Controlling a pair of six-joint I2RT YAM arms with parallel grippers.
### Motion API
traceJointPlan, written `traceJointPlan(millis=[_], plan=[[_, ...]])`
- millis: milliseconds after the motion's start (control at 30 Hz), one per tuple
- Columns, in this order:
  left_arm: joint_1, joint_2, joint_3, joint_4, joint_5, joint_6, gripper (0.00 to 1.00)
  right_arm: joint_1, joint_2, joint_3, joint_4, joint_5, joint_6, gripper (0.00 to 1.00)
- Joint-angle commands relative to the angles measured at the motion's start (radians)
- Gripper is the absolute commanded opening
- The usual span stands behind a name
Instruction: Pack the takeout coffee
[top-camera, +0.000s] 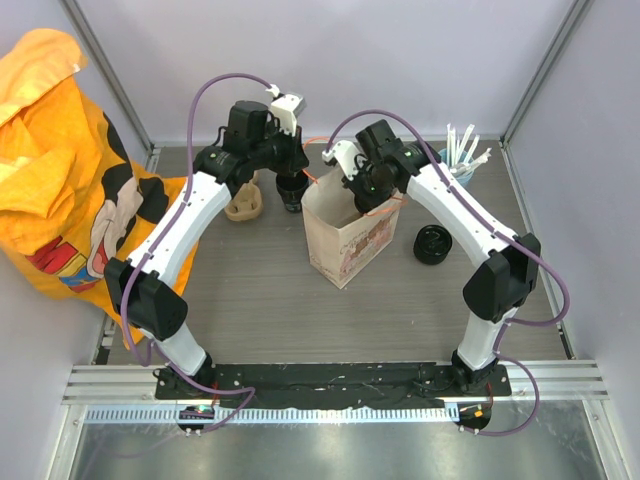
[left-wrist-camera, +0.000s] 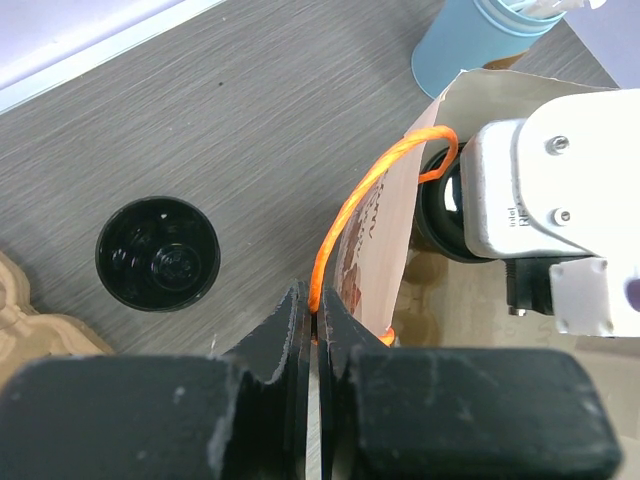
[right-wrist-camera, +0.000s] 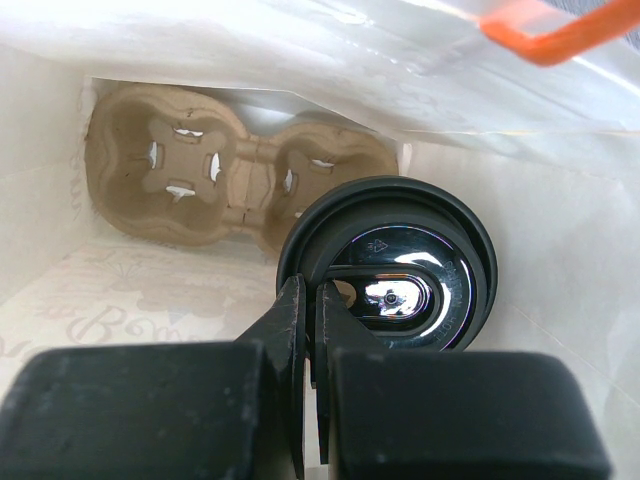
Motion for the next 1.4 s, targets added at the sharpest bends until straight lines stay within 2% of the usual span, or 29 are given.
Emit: traceJointPlan(millis=[0, 1367], plan=[[0.005, -0.035, 0.002, 0.046, 0.007, -0.016, 0.00, -0.001, 0.013, 0.013, -0.008, 0.021, -0.019, 0.01], [0.005, -0.052, -0.001, 0.037, 0.022, -0.014, 0.00, -0.003, 0.022, -0.059, 0.055, -0.034, -0.019, 0.01]])
